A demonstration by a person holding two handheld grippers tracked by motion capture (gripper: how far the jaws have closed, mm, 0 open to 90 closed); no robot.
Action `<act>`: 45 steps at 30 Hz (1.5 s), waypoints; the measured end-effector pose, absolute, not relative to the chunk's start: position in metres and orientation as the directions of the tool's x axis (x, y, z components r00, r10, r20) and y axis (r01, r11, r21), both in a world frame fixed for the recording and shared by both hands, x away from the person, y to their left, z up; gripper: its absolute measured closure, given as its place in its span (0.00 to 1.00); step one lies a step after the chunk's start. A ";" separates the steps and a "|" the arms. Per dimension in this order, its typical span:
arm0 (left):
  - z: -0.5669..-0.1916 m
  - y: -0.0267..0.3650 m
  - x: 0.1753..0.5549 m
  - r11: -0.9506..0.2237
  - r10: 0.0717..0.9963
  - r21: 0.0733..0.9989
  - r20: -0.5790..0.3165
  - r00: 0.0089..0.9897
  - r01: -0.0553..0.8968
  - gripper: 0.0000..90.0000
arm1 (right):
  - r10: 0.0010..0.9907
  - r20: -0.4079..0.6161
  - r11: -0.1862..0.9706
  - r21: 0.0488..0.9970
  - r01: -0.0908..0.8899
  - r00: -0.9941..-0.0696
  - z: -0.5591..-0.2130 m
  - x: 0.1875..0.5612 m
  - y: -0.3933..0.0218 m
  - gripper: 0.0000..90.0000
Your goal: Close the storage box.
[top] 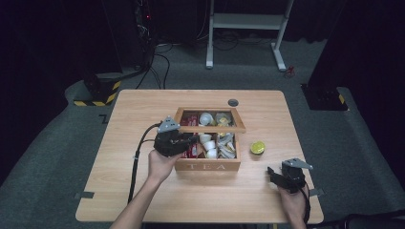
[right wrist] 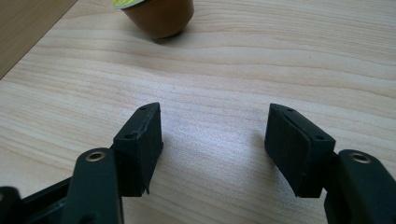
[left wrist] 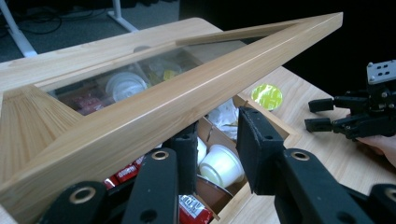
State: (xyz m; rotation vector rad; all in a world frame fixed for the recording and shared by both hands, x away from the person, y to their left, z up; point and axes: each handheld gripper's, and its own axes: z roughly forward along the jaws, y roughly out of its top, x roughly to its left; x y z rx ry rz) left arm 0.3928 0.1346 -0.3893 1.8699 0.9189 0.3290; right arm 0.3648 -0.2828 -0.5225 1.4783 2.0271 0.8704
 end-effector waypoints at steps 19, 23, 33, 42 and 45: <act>-0.397 0.133 0.387 -0.230 0.717 0.856 -0.173 0.675 0.463 0.74 | 0.953 -0.008 0.213 0.727 0.652 -0.303 -0.522 0.364 -0.281 0.37; -0.398 0.133 0.386 -0.233 0.717 0.854 -0.172 0.676 0.464 0.73 | 0.953 -0.010 0.214 0.729 0.650 -0.303 -0.523 0.364 -0.281 0.37; -0.404 0.132 0.383 -0.236 0.715 0.850 -0.176 0.676 0.471 0.73 | 0.955 -0.011 0.211 0.724 0.656 -0.295 -0.523 0.365 -0.282 0.33; -0.411 0.132 0.379 -0.245 0.712 0.842 -0.180 0.679 0.480 0.73 | 0.960 -0.007 0.198 0.720 0.665 -0.279 -0.523 0.365 -0.283 0.27; -0.415 0.133 0.378 -0.239 0.708 0.839 -0.194 0.679 0.488 0.73 | 0.960 -0.007 0.198 0.720 0.665 -0.279 -0.523 0.365 -0.283 0.27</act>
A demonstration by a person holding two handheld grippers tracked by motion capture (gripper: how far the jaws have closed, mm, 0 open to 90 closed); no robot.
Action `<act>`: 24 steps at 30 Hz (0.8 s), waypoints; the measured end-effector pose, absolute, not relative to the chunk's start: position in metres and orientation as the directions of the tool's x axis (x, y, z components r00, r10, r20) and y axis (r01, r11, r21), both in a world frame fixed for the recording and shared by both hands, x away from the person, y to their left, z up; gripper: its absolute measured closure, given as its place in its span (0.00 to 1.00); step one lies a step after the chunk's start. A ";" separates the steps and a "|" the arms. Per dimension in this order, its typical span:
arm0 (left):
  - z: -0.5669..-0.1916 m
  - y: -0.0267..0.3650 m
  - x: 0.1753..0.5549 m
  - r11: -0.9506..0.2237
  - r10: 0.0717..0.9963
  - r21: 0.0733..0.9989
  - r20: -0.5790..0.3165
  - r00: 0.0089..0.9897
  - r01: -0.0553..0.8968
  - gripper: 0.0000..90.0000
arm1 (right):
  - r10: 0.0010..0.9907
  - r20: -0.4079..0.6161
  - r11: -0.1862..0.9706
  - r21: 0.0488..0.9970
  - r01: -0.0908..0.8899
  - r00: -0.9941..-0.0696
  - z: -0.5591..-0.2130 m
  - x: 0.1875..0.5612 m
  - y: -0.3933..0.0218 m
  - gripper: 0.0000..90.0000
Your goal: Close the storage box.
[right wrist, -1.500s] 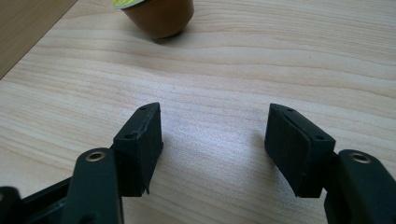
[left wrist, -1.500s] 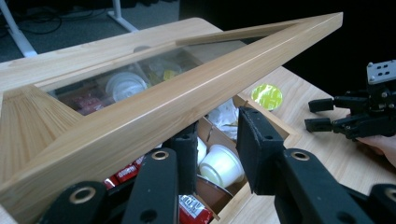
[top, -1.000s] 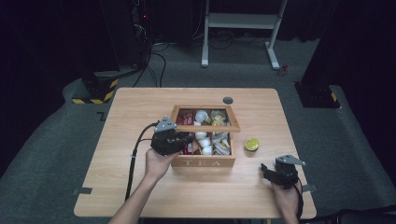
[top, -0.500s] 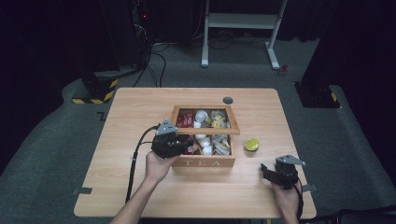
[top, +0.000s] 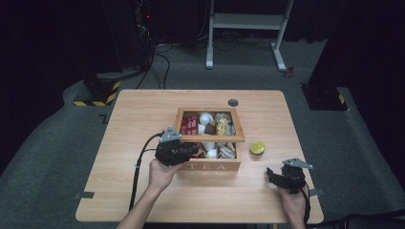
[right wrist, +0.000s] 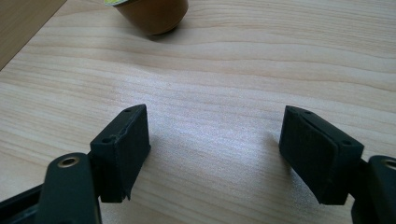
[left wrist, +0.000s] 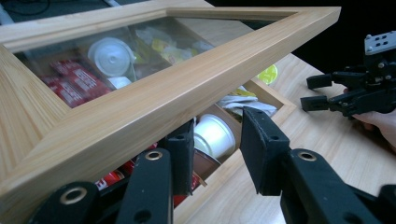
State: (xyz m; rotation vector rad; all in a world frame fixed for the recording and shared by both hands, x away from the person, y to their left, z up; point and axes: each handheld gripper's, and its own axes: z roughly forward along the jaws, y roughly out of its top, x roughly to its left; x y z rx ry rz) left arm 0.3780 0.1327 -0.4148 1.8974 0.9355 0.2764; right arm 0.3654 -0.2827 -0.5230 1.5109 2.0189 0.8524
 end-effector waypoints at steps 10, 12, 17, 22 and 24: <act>-0.425 0.133 0.374 -0.225 0.706 0.835 -0.216 0.675 0.502 0.73 | 0.960 -0.007 0.198 0.720 0.665 -0.279 -0.523 0.365 -0.283 0.27; -0.426 0.132 0.374 -0.223 0.705 0.834 -0.220 0.674 0.505 0.73 | 0.960 -0.006 0.198 0.720 0.665 -0.279 -0.523 0.365 -0.283 0.27; -0.430 0.132 0.372 -0.231 0.704 0.826 -0.223 0.675 0.514 0.73 | 0.960 -0.006 0.198 0.720 0.665 -0.279 -0.523 0.366 -0.283 0.27; -0.433 0.130 0.371 -0.251 0.700 0.821 -0.211 0.683 0.512 0.73 | 0.960 -0.007 0.198 0.720 0.665 -0.279 -0.523 0.366 -0.283 0.27; -0.435 0.130 0.371 -0.247 0.699 0.821 -0.217 0.682 0.515 0.73 | 0.960 -0.007 0.198 0.720 0.665 -0.279 -0.523 0.366 -0.283 0.27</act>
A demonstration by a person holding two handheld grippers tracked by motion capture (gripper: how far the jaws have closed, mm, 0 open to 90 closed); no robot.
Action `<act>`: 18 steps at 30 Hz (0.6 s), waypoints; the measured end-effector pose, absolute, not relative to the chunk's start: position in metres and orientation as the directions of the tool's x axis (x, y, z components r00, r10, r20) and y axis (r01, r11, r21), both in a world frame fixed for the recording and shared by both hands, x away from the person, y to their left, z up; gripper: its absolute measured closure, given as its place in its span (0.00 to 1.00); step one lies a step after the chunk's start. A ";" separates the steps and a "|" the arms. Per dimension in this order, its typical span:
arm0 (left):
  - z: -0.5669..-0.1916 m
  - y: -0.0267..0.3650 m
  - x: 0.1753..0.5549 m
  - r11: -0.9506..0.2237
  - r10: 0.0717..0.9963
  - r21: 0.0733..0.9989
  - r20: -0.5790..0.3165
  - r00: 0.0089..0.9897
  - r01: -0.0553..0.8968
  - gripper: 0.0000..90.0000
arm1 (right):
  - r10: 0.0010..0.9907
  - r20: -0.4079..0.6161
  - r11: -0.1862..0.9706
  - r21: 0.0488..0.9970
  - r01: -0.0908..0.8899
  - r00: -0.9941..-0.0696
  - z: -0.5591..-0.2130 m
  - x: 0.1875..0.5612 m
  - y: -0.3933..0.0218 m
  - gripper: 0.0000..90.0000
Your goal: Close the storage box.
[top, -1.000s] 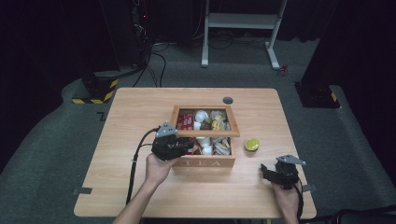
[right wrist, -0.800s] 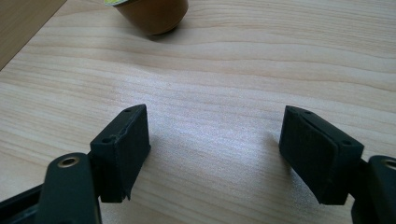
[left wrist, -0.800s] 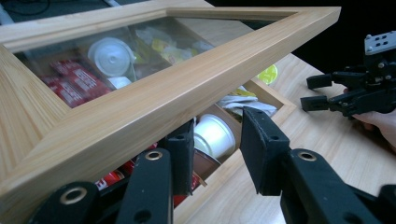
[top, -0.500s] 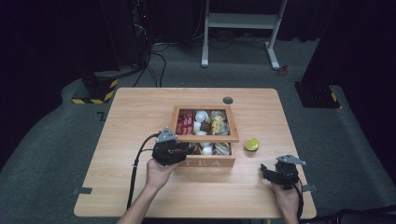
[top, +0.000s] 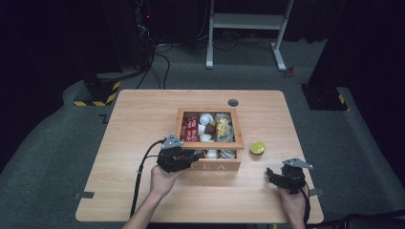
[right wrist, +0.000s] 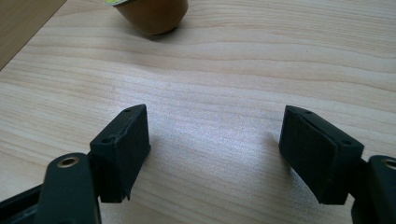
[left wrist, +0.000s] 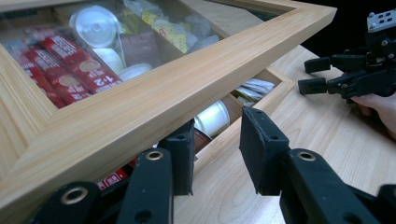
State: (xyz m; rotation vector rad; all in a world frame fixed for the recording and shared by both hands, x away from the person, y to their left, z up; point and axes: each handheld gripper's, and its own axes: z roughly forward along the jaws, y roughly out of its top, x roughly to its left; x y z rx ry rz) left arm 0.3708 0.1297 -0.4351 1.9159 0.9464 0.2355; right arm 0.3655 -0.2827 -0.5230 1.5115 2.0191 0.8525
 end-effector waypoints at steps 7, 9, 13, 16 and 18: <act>-0.443 0.129 0.369 -0.253 0.702 0.812 -0.220 0.678 0.526 0.74 | 0.960 -0.007 0.199 0.720 0.665 -0.279 -0.523 0.366 -0.283 0.27; -0.443 0.129 0.369 -0.255 0.703 0.810 -0.220 0.677 0.528 0.74 | 0.960 -0.007 0.199 0.720 0.665 -0.279 -0.523 0.366 -0.283 0.27; -0.444 0.129 0.369 -0.256 0.703 0.809 -0.219 0.676 0.529 0.74 | 0.960 -0.007 0.199 0.720 0.665 -0.279 -0.523 0.366 -0.283 0.27; -0.446 0.129 0.368 -0.256 0.703 0.806 -0.224 0.675 0.534 0.74 | 0.960 -0.006 0.198 0.720 0.665 -0.280 -0.523 0.366 -0.283 0.27; -0.448 0.129 0.368 -0.258 0.702 0.804 -0.225 0.676 0.536 0.74 | 0.960 -0.006 0.198 0.720 0.665 -0.280 -0.523 0.366 -0.283 0.27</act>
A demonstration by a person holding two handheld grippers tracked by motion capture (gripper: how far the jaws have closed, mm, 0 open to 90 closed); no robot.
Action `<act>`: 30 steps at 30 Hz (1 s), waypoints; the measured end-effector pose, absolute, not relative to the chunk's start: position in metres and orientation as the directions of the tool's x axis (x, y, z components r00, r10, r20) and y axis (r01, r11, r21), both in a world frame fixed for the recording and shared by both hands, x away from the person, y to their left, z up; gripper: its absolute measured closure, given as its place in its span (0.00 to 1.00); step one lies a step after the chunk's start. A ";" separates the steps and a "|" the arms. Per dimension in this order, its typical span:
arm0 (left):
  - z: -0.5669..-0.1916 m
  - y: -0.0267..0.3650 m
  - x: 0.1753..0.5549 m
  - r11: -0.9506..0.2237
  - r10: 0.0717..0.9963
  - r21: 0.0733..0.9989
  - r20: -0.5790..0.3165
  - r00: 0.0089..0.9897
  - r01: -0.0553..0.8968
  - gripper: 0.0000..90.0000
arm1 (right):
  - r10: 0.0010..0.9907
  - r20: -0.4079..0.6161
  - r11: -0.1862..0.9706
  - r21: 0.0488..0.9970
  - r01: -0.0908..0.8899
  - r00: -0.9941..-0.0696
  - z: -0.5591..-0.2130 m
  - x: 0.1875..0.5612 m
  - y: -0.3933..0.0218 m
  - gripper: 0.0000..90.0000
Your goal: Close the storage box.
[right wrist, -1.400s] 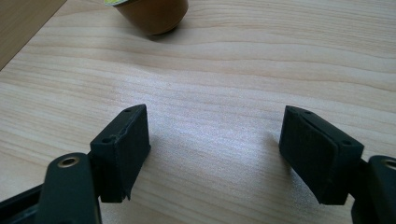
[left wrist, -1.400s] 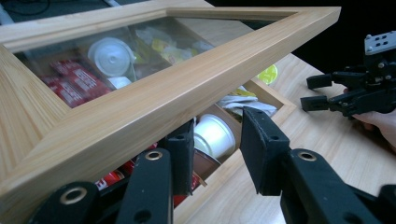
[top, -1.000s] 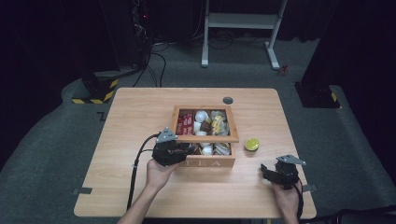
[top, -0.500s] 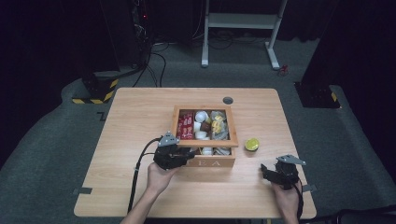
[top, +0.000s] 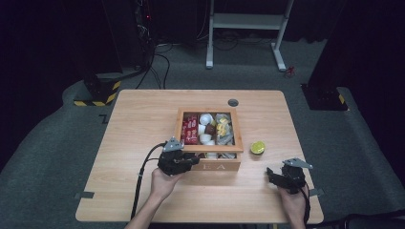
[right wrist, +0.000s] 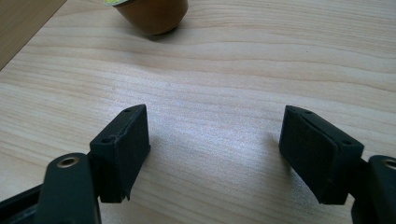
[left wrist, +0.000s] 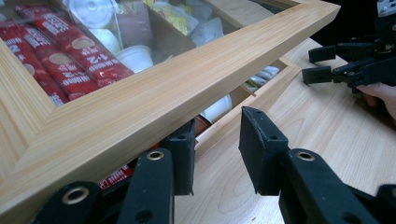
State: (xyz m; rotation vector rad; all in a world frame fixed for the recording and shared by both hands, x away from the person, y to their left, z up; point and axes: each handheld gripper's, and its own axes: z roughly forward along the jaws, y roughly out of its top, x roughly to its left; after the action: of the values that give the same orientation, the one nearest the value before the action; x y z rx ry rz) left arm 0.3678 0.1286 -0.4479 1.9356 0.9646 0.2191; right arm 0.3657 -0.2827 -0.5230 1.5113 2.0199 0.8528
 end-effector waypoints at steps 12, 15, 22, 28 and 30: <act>-0.455 0.127 0.366 -0.267 0.702 0.792 -0.230 0.674 0.548 0.73 | 0.959 -0.009 0.202 0.721 0.663 -0.283 -0.523 0.366 -0.283 0.27; -0.457 0.126 0.366 -0.278 0.704 0.788 -0.222 0.675 0.549 0.73 | 0.959 -0.009 0.202 0.721 0.663 -0.282 -0.523 0.366 -0.283 0.27; -0.459 0.126 0.364 -0.268 0.700 0.792 -0.231 0.676 0.548 0.72 | 0.959 -0.010 0.203 0.721 0.663 -0.283 -0.523 0.366 -0.283 0.27; -0.465 0.124 0.362 -0.292 0.684 0.777 -0.238 0.689 0.558 0.72 | 0.959 -0.010 0.203 0.721 0.663 -0.283 -0.523 0.366 -0.283 0.27; -0.467 0.123 0.361 -0.292 0.682 0.776 -0.241 0.690 0.560 0.72 | 0.960 -0.007 0.200 0.720 0.664 -0.281 -0.523 0.366 -0.283 0.27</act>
State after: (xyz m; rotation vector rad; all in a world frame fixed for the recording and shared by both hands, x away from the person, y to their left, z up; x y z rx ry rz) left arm 0.3608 0.1231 -0.4669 1.9785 0.9580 0.1680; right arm 0.3661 -0.2828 -0.5230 1.5092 2.0206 0.8526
